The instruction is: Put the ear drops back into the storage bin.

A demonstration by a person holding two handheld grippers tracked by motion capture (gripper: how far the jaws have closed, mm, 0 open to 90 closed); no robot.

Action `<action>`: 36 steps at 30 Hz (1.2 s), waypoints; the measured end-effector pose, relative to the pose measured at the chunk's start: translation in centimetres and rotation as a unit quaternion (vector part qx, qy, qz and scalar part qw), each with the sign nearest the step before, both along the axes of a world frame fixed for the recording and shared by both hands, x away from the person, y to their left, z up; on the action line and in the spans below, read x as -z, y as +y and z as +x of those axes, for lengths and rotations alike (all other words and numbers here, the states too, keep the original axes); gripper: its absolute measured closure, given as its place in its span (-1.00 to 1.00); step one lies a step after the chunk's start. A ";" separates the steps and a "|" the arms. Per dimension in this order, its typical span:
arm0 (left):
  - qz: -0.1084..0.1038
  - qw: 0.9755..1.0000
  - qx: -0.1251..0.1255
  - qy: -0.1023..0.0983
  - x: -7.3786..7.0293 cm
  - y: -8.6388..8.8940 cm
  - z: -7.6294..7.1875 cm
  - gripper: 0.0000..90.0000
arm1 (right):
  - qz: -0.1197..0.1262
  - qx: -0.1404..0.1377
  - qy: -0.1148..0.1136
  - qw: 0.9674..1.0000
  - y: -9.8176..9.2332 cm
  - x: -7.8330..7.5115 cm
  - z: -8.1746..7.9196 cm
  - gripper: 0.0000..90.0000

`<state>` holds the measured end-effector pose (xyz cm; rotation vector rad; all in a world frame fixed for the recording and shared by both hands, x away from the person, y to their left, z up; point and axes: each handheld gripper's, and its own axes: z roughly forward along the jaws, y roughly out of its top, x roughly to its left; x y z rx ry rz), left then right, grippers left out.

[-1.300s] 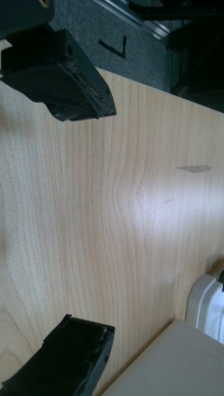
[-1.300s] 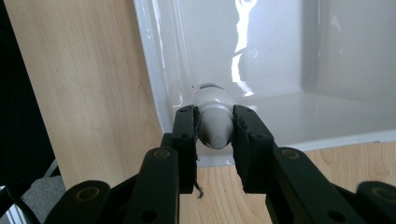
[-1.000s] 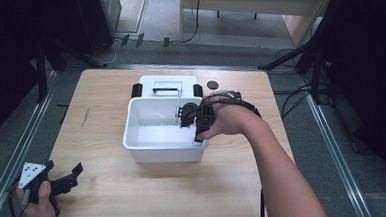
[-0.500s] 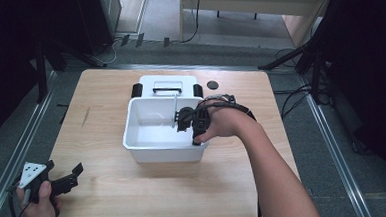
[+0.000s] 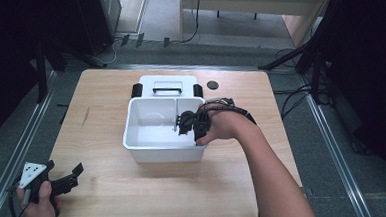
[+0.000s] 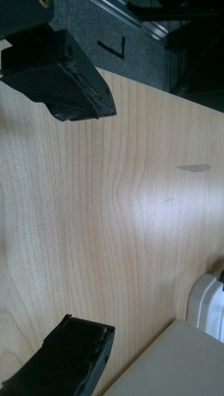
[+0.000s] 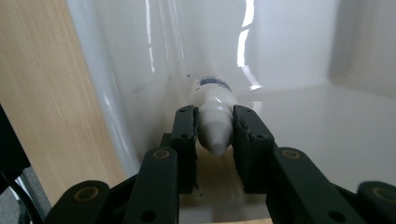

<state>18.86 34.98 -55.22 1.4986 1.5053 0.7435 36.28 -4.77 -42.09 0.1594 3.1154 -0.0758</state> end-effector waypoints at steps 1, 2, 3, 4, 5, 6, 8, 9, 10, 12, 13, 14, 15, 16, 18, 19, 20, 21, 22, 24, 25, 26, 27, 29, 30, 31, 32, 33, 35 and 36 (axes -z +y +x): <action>0.001 1.000 0.000 0.000 0.0 0.0 0.0 -1.00 | -0.001 -0.001 0.001 1.000 0.0 0.1 0.0 0.59; 0.001 1.000 0.000 0.000 0.0 0.0 0.0 -1.00 | 0.002 0.001 0.002 1.000 0.0 0.2 0.0 0.59; 0.001 1.000 0.000 0.001 0.0 0.0 0.0 -1.00 | 0.000 0.002 0.001 1.000 0.0 0.3 0.1 0.59; 0.001 1.000 0.000 0.001 0.0 0.0 0.0 -1.00 | 0.001 0.006 0.005 1.000 0.0 0.4 0.0 0.59; 0.001 1.000 0.000 0.001 0.0 0.0 0.0 -1.00 | 0.000 0.004 0.004 1.000 0.0 0.4 0.1 0.59; 0.001 1.000 0.000 0.001 0.0 0.0 0.0 -1.00 | -0.001 0.004 0.006 1.000 0.0 0.5 0.1 0.59; 0.000 1.000 0.000 0.000 0.0 0.0 0.0 -1.00 | -0.001 0.006 0.005 1.000 0.1 0.5 0.1 0.59; 0.000 1.000 0.001 0.000 0.0 0.0 0.0 -1.00 | -0.001 0.005 0.006 1.000 0.1 0.6 0.2 0.59; -0.001 1.000 0.002 0.000 0.0 0.0 0.0 -1.00 | -0.003 0.007 0.006 1.000 0.1 0.6 0.2 0.59; -0.001 1.000 0.004 0.001 0.0 0.0 0.0 -1.00 | -0.002 0.008 0.005 1.000 0.1 0.7 0.3 0.59; -0.002 1.000 0.004 0.001 0.0 0.0 0.0 -1.00 | -0.001 0.010 0.005 1.000 0.1 0.8 0.3 0.59; -0.002 1.000 0.005 0.001 0.0 0.0 0.0 -1.00 | -0.002 0.015 0.005 1.000 0.1 0.7 0.5 0.57; -0.001 1.000 0.005 0.001 0.0 0.0 0.0 -1.00 | -0.002 0.015 0.005 1.000 0.1 0.7 0.5 0.57; -0.002 1.000 0.004 0.000 0.0 0.0 0.0 -1.00 | 0.000 0.016 0.005 1.000 0.1 0.8 0.5 0.58; -0.002 1.000 0.006 0.001 0.0 0.0 0.0 -1.00 | 0.002 0.018 0.007 1.000 0.0 0.8 0.6 0.58; -0.002 1.000 0.006 0.000 0.0 0.0 0.0 -1.00 | 0.002 0.019 0.009 1.000 0.0 0.8 0.6 0.59; -0.003 1.000 0.005 -0.001 0.0 0.0 0.0 -1.00 | 0.005 0.018 0.011 1.000 0.0 0.9 0.7 0.59; -0.003 1.000 0.006 0.000 0.0 0.0 0.0 -1.00 | 0.005 0.018 0.011 1.000 0.0 0.9 0.7 0.59; -0.002 1.000 0.005 0.000 0.0 0.0 0.0 -1.00 | 0.006 0.017 0.011 1.000 -0.1 0.9 0.7 0.59; -0.002 1.000 0.005 0.000 0.0 0.0 0.0 -1.00 | 0.007 0.020 0.013 1.000 -0.1 0.9 0.7 0.58; -0.002 1.000 0.005 -0.001 0.0 0.0 0.0 -1.00 | 0.010 0.017 0.012 1.000 -0.1 0.8 0.8 0.58; -0.002 1.000 0.005 0.000 0.0 0.0 0.0 -1.00 | 0.011 0.021 0.013 1.000 -0.2 0.8 0.8 0.56; -0.002 1.000 0.005 0.000 0.0 0.0 0.0 -1.00 | 0.011 0.021 0.013 1.000 -0.2 0.8 0.8 0.56; -0.002 1.000 0.006 0.001 0.0 0.0 0.0 -1.00 | 0.017 0.022 0.013 1.000 -0.3 0.6 0.8 0.52; -0.002 1.000 0.006 0.001 0.0 0.0 0.0 -1.00 | 0.022 0.024 0.011 0.999 -0.4 0.3 0.9 0.45; -0.002 1.000 0.005 0.000 0.0 0.0 0.0 -1.00 | 0.022 0.024 0.011 0.999 -0.4 0.3 0.9 0.45; -0.002 1.000 0.005 0.000 0.0 0.0 0.0 -1.00 | 0.026 0.024 0.008 0.999 -0.4 0.1 0.9 0.42; -0.002 1.000 0.006 0.001 0.0 0.0 0.0 -1.00 | 0.031 0.025 0.006 0.999 -0.5 -0.2 0.8 0.39; -0.003 1.000 0.006 0.001 0.0 0.0 0.0 -1.00 | 0.038 0.029 0.001 0.999 -0.6 -0.7 0.8 0.36; -0.003 1.000 0.006 0.001 0.0 0.0 0.0 -1.00 | 0.041 0.029 -0.001 0.999 -0.6 -1.0 0.8 0.35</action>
